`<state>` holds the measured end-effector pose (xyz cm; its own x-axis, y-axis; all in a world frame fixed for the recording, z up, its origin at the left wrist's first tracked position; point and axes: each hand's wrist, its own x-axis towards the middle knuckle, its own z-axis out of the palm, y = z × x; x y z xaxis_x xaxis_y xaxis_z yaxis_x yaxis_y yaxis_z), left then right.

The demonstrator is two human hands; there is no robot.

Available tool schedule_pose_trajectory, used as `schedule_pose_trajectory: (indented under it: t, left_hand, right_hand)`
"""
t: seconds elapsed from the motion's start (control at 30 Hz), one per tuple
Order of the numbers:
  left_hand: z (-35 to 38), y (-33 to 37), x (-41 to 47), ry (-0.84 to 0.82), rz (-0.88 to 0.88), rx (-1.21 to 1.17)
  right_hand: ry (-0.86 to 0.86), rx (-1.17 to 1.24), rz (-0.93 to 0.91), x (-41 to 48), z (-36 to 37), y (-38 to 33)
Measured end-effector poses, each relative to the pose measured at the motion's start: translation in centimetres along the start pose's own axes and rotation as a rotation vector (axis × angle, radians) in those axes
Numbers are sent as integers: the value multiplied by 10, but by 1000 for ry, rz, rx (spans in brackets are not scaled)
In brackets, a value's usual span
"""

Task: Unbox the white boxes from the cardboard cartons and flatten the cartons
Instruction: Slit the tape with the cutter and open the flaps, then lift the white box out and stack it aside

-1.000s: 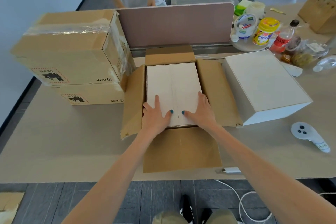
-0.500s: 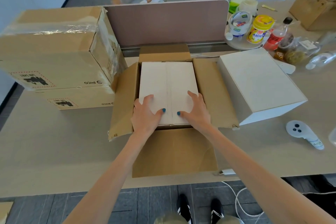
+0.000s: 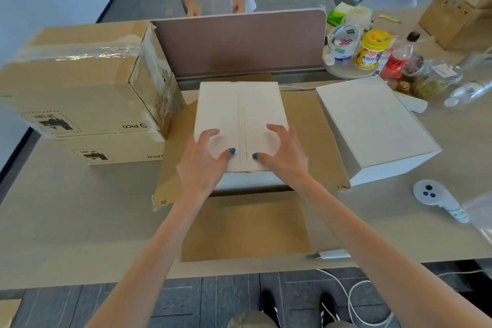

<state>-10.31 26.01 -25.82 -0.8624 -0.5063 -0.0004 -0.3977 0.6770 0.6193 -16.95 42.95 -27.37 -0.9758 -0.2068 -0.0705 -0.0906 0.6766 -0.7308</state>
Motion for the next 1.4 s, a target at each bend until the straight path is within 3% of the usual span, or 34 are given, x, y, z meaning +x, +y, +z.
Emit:
schedule_pose_trajectory:
  t: [0.27, 0.7, 1.07, 1.4]
  left_hand:
    - [-24, 45, -20, 59, 15, -59]
    - [-36, 193, -52, 268, 119, 23]
    - [69, 293, -57, 125, 176, -49]
    - [148, 314, -64, 9, 129, -116]
  right_hand:
    - [0, 70, -105, -6, -54, -14]
    - [111, 67, -236, -4, -205, -12]
    - [180, 76, -175, 18, -307, 95]
    - [85, 116, -96, 41, -315, 179]
